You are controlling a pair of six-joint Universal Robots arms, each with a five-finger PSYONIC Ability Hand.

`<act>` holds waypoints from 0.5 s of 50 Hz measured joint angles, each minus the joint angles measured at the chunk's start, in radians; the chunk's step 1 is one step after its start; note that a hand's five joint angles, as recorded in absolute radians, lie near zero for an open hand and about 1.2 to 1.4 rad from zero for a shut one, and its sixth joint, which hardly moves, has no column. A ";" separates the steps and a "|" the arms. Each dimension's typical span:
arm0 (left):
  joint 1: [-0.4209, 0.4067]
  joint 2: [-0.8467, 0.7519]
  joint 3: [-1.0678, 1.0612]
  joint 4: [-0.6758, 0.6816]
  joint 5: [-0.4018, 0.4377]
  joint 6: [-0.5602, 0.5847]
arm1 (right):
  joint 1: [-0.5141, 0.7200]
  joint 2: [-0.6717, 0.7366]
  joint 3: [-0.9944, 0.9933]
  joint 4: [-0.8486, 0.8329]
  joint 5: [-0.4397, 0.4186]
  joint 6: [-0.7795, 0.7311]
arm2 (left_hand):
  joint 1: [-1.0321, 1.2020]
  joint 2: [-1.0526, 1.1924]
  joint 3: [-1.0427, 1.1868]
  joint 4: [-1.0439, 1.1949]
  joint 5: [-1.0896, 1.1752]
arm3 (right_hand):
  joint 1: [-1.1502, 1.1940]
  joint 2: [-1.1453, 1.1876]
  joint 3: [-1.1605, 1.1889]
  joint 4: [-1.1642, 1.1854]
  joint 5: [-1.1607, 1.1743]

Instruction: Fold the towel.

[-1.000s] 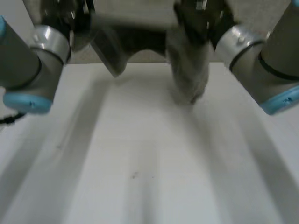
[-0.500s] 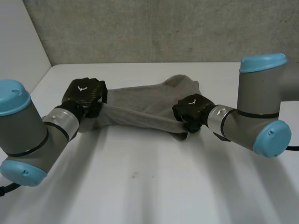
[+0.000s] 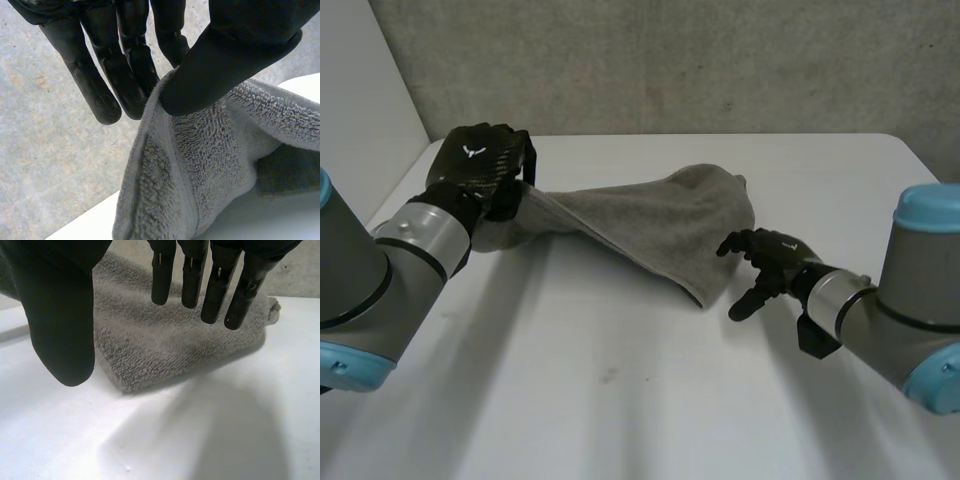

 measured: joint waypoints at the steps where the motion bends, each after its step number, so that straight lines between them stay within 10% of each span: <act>1: 0.000 0.000 0.000 0.000 0.000 0.000 | 0.000 0.000 0.000 0.000 0.000 0.000 | 0.000 0.000 0.000 0.000 0.000 | 0.000 0.000 0.000 0.000 0.000; 25: 0.003 -0.010 -0.012 0.000 0.000 -0.022 | 0.188 0.324 -0.303 -0.110 0.253 0.012 | 0.000 0.000 0.000 0.000 0.000 | 0.155 0.178 0.196 0.206 0.194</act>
